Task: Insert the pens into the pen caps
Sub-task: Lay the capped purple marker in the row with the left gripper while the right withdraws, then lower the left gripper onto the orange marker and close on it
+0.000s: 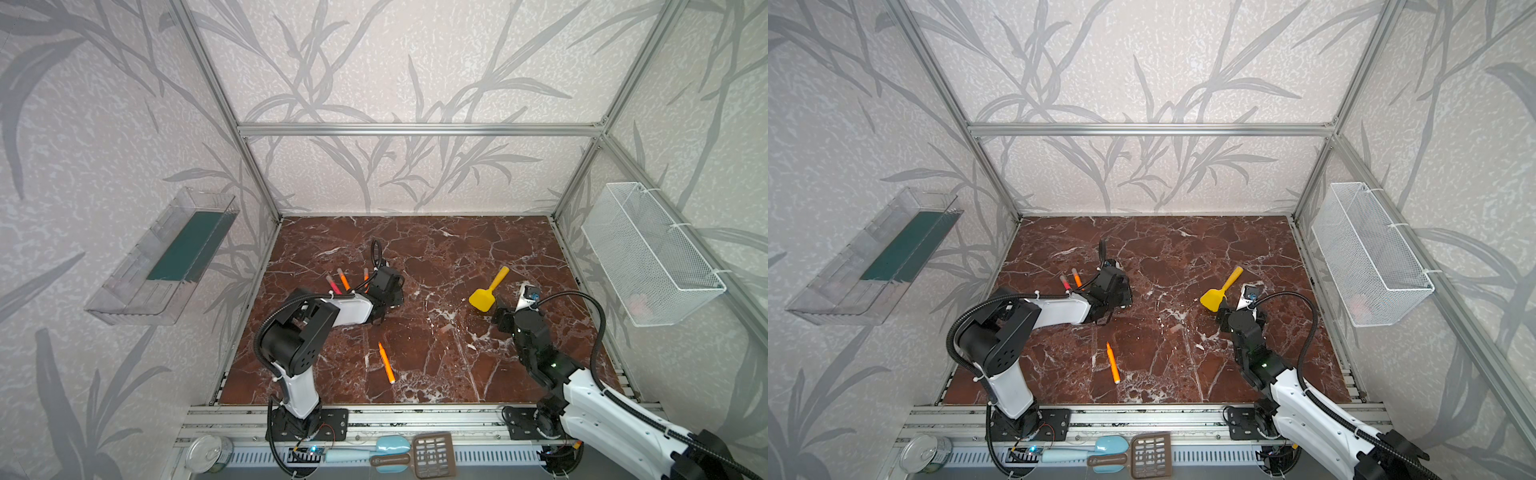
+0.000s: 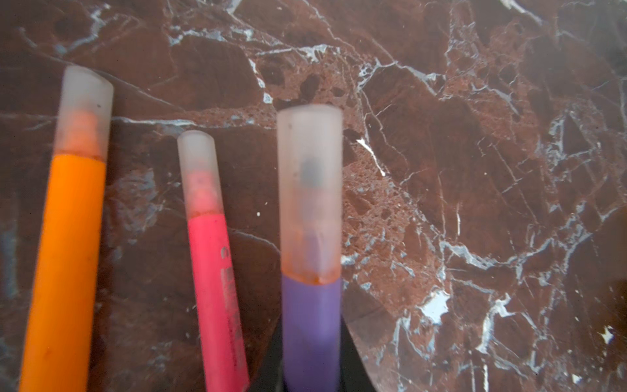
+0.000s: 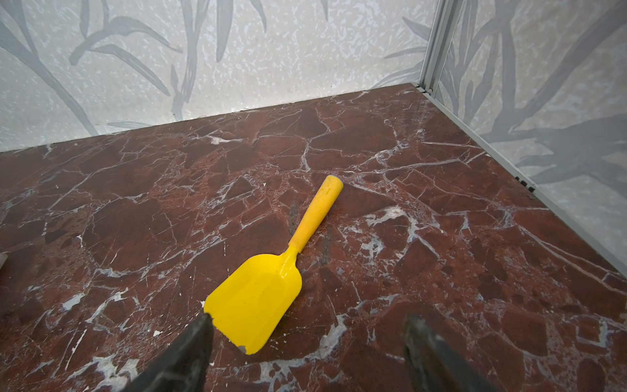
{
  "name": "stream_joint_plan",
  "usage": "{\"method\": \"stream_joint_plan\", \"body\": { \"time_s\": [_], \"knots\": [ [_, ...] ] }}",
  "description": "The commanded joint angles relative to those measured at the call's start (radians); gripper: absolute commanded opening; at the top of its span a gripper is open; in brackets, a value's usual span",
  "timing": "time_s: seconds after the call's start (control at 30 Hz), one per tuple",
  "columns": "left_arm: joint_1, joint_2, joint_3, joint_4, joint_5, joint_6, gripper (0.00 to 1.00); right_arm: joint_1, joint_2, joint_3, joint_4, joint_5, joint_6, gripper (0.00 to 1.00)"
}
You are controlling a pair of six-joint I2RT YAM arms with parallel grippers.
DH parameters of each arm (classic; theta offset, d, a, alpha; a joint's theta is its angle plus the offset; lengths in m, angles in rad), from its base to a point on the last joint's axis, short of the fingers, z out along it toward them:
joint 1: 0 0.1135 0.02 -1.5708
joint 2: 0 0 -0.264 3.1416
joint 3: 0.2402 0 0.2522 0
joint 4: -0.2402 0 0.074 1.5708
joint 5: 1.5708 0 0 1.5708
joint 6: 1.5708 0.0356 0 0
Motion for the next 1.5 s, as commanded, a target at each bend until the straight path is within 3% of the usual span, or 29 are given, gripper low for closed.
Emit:
{"method": "stream_joint_plan", "body": {
  "time_s": [0.0,0.13,0.23,0.37,0.73,0.9,1.17,1.47],
  "knots": [
    [0.001,0.024,0.056,-0.078,-0.024,-0.015,0.00,-0.006,0.004,0.028,0.025,0.002,0.010,0.85],
    [0.000,0.045,0.120,-0.192,-0.068,-0.007,0.00,-0.006,0.011,0.029,0.030,0.000,0.010,0.85],
    [0.000,0.060,0.156,-0.251,-0.079,-0.016,0.08,-0.007,0.013,0.032,0.022,-0.004,0.012,0.85],
    [0.001,0.072,0.186,-0.286,-0.086,-0.014,0.10,-0.006,0.030,0.041,0.021,-0.004,0.013,0.85],
    [0.001,-0.005,0.214,-0.346,-0.101,0.015,0.34,-0.006,0.041,0.052,0.010,-0.010,0.015,0.85],
    [-0.004,-0.125,0.162,-0.369,-0.111,0.010,0.43,-0.006,0.041,0.052,0.009,-0.013,0.013,0.85],
    [-0.084,-0.408,-0.014,-0.429,-0.235,-0.021,0.44,-0.006,0.055,0.060,0.007,-0.018,0.013,0.85],
    [-0.209,-0.697,-0.240,-0.495,-0.329,-0.153,0.44,-0.006,0.047,0.065,-0.013,-0.050,0.008,0.85]
  ]
}}
